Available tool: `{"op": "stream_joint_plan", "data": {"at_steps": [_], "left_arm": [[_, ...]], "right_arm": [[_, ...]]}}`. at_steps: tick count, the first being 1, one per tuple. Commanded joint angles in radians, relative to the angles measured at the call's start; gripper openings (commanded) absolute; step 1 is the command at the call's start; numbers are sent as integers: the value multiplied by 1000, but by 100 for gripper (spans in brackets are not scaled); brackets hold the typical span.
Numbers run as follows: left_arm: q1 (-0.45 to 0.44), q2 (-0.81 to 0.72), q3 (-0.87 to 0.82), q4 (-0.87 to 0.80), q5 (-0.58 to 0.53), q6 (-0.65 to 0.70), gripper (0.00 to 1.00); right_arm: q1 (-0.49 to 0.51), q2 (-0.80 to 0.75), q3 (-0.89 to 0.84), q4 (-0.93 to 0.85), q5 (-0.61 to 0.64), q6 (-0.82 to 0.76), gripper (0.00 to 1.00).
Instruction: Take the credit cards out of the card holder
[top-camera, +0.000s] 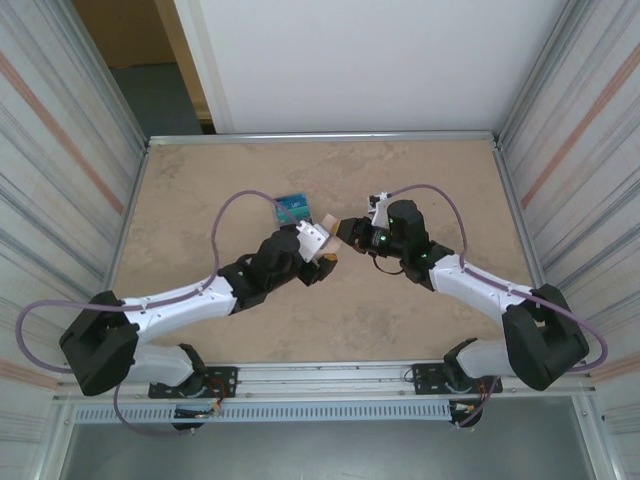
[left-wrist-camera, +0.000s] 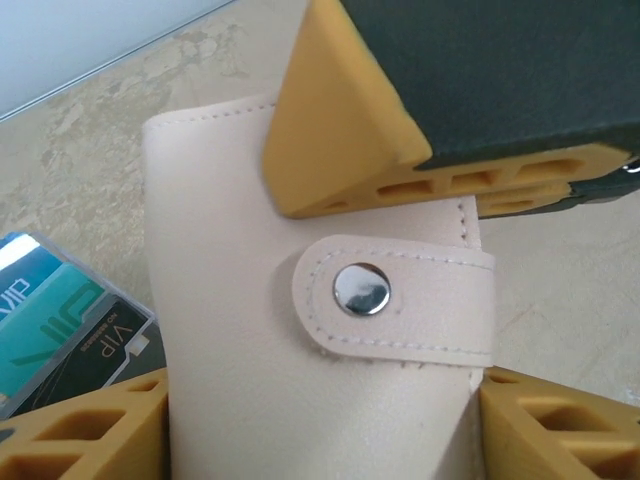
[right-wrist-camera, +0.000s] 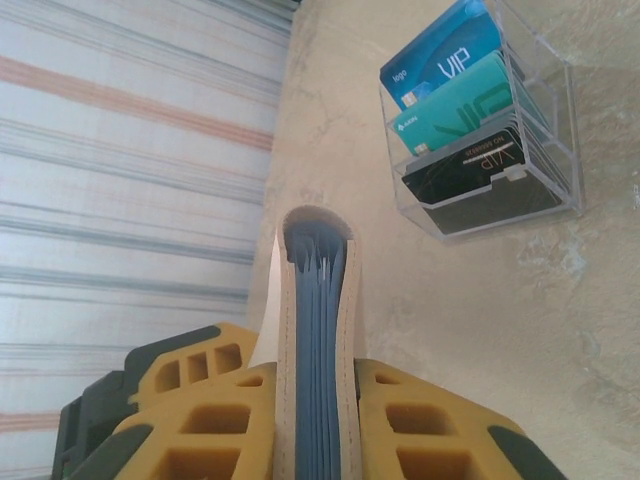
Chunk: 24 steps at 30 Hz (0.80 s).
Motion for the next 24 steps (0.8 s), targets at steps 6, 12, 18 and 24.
{"op": "stream_joint_plan", "data": {"at_steps": [6, 12, 18, 24], "left_arm": [[25, -122, -2, 6, 6, -90, 94], [194, -274, -64, 14, 251, -231, 91], [419, -310, -76, -8, 561, -374, 94], [436, -271, -16, -80, 814, -286, 92]], "right_arm": [[-9, -25, 79, -71, 2, -119, 9], [-28, -69, 139, -228, -25, -301, 6], [-77, -101, 153, -252, -154, -386, 3], [-86, -103, 225, -343, -303, -522, 3]]}}
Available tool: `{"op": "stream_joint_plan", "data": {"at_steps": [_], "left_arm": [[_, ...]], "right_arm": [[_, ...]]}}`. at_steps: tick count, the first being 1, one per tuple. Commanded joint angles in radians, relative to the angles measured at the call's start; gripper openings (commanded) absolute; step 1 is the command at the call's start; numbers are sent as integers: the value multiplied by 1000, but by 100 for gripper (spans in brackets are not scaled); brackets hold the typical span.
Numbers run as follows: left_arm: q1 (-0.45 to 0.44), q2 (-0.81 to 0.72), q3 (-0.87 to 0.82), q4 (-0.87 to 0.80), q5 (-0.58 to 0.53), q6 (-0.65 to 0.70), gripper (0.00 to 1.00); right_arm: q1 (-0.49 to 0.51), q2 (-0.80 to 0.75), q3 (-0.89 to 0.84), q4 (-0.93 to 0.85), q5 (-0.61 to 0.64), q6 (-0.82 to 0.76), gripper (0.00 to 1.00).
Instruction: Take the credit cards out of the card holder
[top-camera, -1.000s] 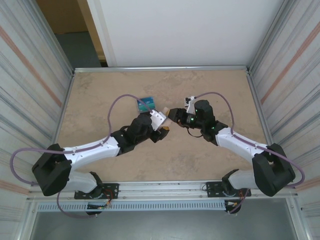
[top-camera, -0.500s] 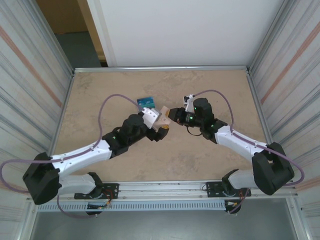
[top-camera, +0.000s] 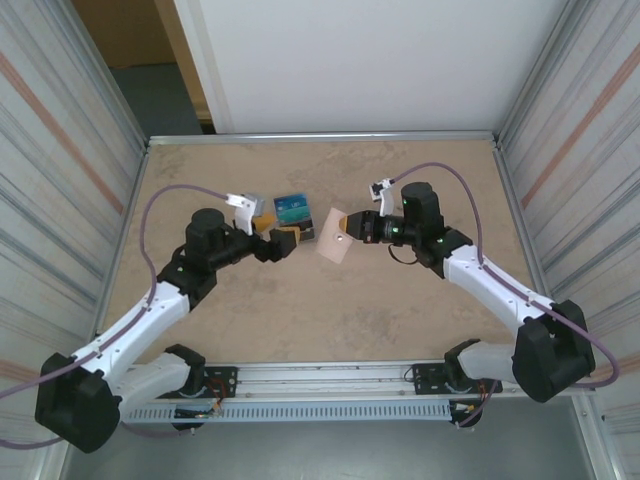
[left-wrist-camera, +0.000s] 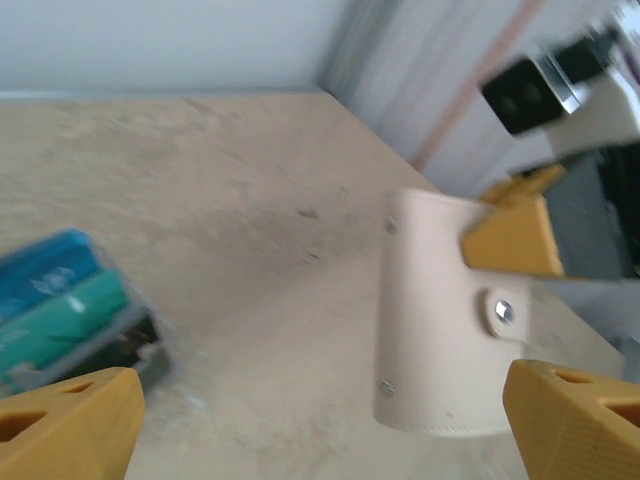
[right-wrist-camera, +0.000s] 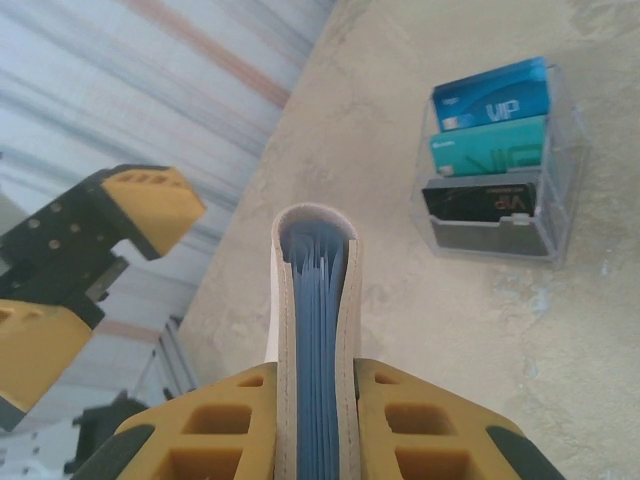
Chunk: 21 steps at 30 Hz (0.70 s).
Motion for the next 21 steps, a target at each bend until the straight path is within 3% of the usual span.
{"op": "stream_joint_plan", "data": {"at_steps": [1, 6, 13, 21], "left_arm": [[1, 27, 46, -30, 256, 30, 91], [-22, 72, 50, -8, 361, 59, 88], [-117, 98, 73, -5, 369, 123, 86], [-125, 118, 67, 21, 392, 111, 64]], "right_arm": [[1, -31, 81, -55, -145, -131, 3], [10, -22, 133, -93, -234, -193, 3], [41, 0, 171, -130, -262, -240, 3], [54, -14, 182, -134, -271, -261, 3]]}}
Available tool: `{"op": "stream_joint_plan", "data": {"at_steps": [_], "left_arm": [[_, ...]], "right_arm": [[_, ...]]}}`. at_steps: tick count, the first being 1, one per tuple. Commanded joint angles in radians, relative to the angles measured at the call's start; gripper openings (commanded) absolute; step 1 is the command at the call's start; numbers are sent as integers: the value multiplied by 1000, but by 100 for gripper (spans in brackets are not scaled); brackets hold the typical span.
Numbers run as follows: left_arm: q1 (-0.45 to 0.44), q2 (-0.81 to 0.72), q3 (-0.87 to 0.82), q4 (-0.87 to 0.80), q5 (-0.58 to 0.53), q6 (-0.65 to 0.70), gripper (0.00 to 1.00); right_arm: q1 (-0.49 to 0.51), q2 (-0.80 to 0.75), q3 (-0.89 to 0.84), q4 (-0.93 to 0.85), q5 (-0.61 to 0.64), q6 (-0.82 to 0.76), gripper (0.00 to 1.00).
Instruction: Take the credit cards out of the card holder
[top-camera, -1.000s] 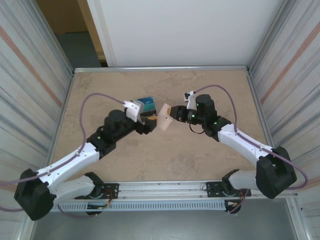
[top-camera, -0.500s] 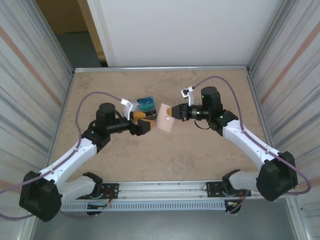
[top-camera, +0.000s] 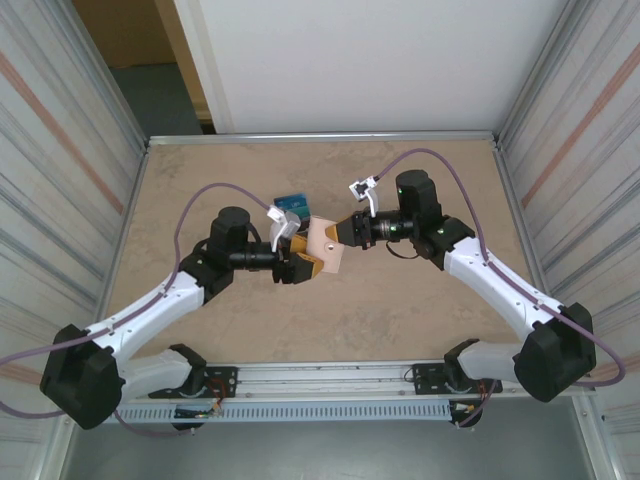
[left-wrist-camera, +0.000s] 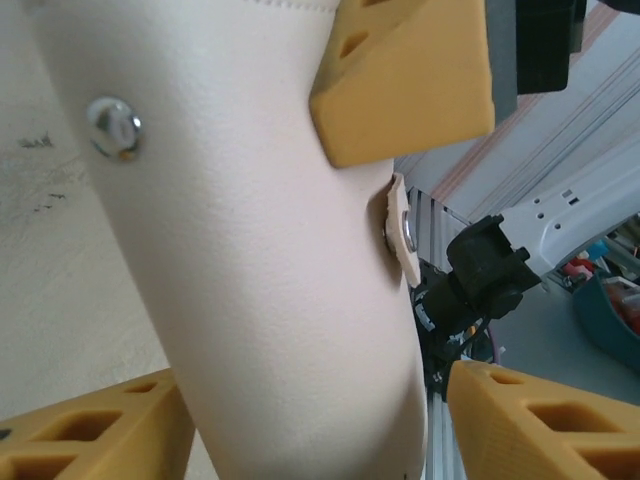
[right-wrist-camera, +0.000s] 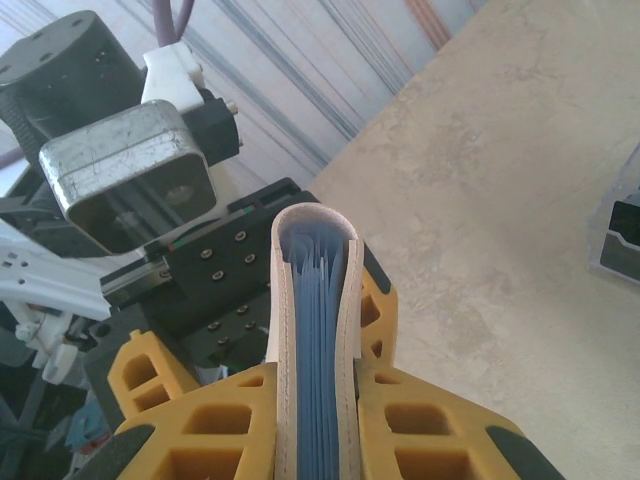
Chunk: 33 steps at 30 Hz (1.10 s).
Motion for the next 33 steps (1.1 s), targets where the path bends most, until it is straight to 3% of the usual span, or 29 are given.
{"op": "stream_joint_plan", "data": {"at_steps": [1, 7, 11, 13, 15, 16, 18, 22, 26, 33], "left_arm": [[-2, -7, 12, 33, 40, 14, 60], [-1, -5, 9, 51, 56, 9, 38], [-1, -3, 11, 66, 40, 1, 20], [-3, -10, 1, 74, 6, 2, 11], [-3, -26, -18, 87, -44, 4, 2], [-5, -34, -27, 94, -70, 8, 0], [-8, -53, -48, 100, -160, 9, 0], [-20, -88, -93, 143, -305, 45, 0], [-31, -95, -117, 173, -415, 73, 0], [-32, -49, -161, 323, -500, 50, 0]], "right_arm": [[5, -19, 38, 6, -33, -37, 3], [16, -19, 43, 6, -36, -39, 6], [28, -20, 41, 2, 42, -32, 13], [41, -32, 39, -9, 124, -24, 24], [55, -50, 39, -30, 221, -13, 45], [62, -59, 36, -35, 262, -6, 50], [78, -82, 31, -53, 369, 13, 66], [91, -138, 13, -76, 556, 77, 81], [114, -180, 8, -129, 753, 158, 82], [249, -125, 89, -320, 1064, 263, 71]]}}
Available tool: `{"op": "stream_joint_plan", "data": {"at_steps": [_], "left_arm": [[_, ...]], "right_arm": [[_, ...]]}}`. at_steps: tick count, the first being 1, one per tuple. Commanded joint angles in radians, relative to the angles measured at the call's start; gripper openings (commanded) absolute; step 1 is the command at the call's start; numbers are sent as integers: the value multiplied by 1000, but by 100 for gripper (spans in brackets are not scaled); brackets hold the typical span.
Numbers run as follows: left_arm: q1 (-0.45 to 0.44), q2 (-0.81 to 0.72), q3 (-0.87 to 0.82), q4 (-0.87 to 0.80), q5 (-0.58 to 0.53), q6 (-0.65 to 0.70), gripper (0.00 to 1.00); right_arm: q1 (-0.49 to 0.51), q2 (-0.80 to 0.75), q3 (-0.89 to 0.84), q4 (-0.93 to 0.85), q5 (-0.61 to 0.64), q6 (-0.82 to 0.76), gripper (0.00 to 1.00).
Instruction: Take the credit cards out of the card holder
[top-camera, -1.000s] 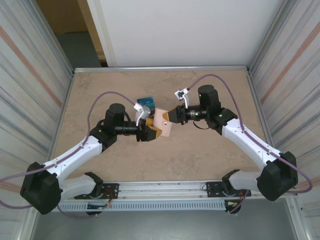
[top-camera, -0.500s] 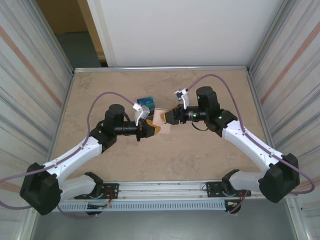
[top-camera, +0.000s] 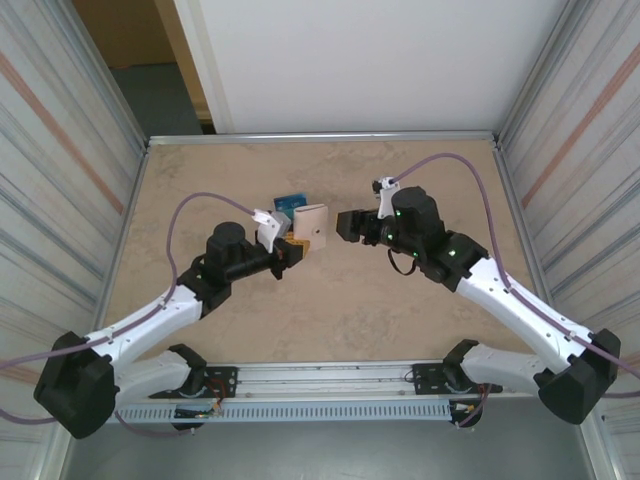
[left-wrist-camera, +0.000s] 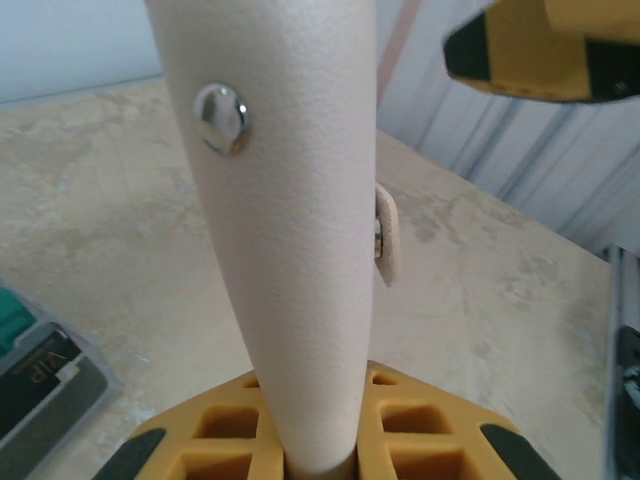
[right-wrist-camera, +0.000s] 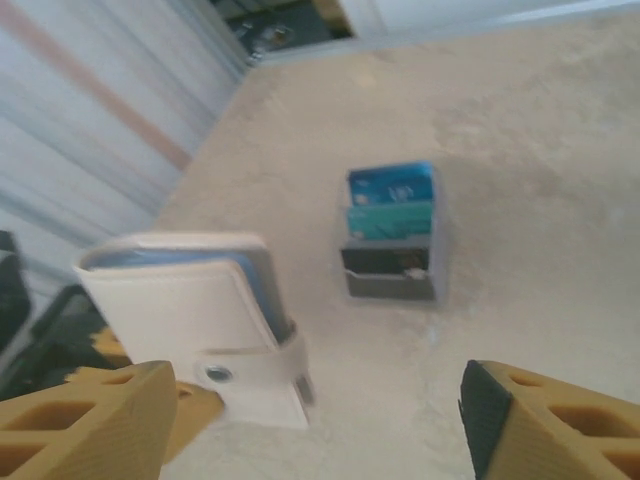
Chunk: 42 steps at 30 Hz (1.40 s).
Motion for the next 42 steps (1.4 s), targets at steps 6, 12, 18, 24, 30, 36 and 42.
{"op": "stream_joint_plan", "data": {"at_steps": [6, 12, 18, 24, 30, 36, 42], "left_arm": [[-7, 50, -8, 162, -90, -14, 0], [-7, 62, 3, 163, -101, -34, 0], [-8, 57, 6, 150, -78, -40, 0], [-7, 47, 18, 115, -53, -42, 0], [-7, 50, 29, 111, -35, -53, 0], [-8, 63, 42, 113, -18, -60, 0], [-7, 77, 49, 111, 1, -71, 0]], "right_arm": [[150, 88, 110, -155, 276, 145, 61], [214, 170, 162, -151, 290, 160, 52], [221, 249, 208, -105, 250, 130, 41], [220, 287, 246, -88, 257, 106, 42], [207, 305, 255, -92, 257, 111, 41], [199, 325, 262, -92, 237, 111, 41], [194, 359, 286, -120, 241, 104, 41]]}}
